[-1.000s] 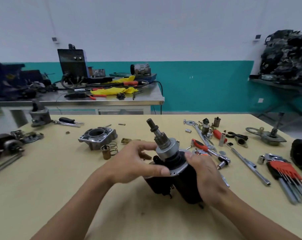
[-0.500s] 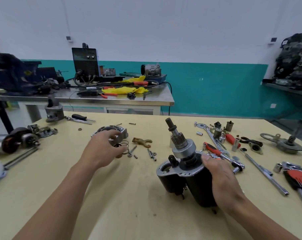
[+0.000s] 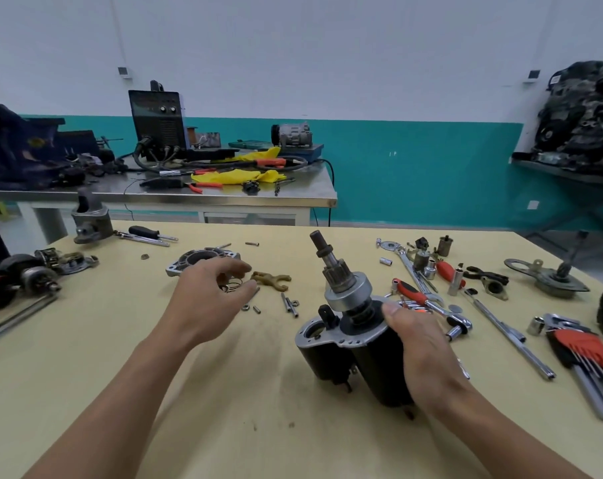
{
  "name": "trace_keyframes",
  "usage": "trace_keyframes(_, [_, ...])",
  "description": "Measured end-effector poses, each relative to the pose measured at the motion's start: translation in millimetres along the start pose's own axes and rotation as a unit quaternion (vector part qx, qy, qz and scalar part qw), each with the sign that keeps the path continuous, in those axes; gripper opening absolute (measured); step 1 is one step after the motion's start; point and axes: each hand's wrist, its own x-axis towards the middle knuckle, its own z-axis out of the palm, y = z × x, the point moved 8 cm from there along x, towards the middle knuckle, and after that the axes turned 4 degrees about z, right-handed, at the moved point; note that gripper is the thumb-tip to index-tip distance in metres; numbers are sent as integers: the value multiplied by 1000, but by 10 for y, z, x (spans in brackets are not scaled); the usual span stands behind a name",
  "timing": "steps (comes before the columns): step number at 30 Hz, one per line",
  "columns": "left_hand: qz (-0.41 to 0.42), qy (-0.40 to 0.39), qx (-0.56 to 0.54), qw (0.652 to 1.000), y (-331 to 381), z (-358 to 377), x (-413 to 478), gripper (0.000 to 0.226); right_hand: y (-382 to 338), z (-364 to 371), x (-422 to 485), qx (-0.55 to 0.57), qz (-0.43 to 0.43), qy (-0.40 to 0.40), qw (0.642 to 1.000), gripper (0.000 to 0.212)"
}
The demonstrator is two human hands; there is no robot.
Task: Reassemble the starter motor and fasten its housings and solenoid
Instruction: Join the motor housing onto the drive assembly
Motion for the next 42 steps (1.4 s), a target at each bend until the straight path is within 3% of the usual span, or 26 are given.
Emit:
trace_keyframes(4, [9, -32, -94, 995, 125, -59, -31, 17, 56, -14, -3, 34, 52, 4, 998, 55])
trace_keyframes(6, [16, -141, -176, 974, 283, 48, -112, 33, 159, 26, -26, 79, 124, -6, 989, 50])
trace_keyframes(8, [24, -299, -240, 923, 518, 333, -341, 55, 295, 97, -68, 117, 211, -7, 970, 58])
trace_keyframes(10, [37, -377, -260, 888, 705, 591, -565, 64, 378, 184, -110, 151, 270, -10, 951, 62])
trace_keyframes(19, [6, -290, -320, 902, 733, 798, -624, 45, 451, 243, -73, 186, 290, -7, 939, 54])
trace_keyframes(21, [-27, -271, -328, 905, 679, 829, -619, 36, 452, 263, -73, 193, 284, -3, 939, 52])
trace_keyframes(24, [-79, -250, -346, 901, 595, 885, -634, 42, 444, 254, -111, 177, 281, 16, 943, 52])
trace_keyframes(30, [-104, -233, -331, 909, 565, 941, -619, 42, 369, 85, -16, 34, 244, 69, 967, 47])
trace_keyframes(36, [-115, -241, -314, 911, 515, 964, -610, 37, 277, 43, 119, -128, 163, 32, 978, 50])
trace_keyframes(42, [-130, -249, -289, 915, 488, 1000, -637, 33, 264, 24, 158, -217, 158, 17, 963, 59])
